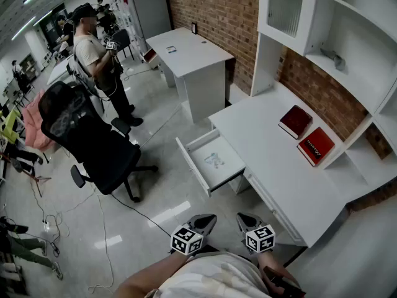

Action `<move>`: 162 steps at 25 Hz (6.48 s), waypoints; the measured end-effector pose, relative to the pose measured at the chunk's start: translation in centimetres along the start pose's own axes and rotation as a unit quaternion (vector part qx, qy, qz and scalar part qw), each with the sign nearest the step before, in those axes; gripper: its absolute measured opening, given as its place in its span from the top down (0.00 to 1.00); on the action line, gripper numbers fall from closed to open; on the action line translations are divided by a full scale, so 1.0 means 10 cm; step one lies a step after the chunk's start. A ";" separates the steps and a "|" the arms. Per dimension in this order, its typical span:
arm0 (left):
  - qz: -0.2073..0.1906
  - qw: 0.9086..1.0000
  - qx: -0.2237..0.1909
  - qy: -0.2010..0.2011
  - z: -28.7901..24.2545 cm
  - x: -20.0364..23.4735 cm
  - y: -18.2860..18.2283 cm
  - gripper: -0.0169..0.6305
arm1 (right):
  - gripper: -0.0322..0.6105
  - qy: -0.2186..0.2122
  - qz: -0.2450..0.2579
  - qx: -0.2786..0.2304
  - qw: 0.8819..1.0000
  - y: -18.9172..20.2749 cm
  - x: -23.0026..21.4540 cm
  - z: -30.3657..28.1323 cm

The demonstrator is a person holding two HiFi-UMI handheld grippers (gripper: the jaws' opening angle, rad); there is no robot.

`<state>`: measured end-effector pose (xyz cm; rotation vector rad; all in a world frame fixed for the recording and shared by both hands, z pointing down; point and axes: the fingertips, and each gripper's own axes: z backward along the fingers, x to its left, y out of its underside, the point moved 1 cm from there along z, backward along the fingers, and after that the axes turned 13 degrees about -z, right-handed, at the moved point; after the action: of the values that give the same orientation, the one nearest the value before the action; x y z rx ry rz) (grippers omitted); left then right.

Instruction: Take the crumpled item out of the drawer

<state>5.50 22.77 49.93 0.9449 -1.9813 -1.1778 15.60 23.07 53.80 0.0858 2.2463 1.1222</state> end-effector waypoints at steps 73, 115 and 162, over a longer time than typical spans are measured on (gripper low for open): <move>0.011 1.000 -0.022 -0.014 -0.28 1.23 -0.39 0.94 | 0.91 0.031 0.019 0.030 0.999 -0.67 -0.37 -0.99; 0.027 0.997 -0.059 -0.048 -0.37 2.73 -0.73 0.94 | 0.91 0.041 0.050 0.056 0.996 -1.43 -0.44 -2.29; 0.140 0.985 0.017 -0.099 -0.91 3.38 -0.35 0.94 | 0.91 0.029 0.083 0.248 0.965 -0.99 -1.29 -3.66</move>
<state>-4.47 -10.43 55.70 0.5582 -2.2110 -1.1155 7.77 -13.09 69.25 0.4582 2.5638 0.6195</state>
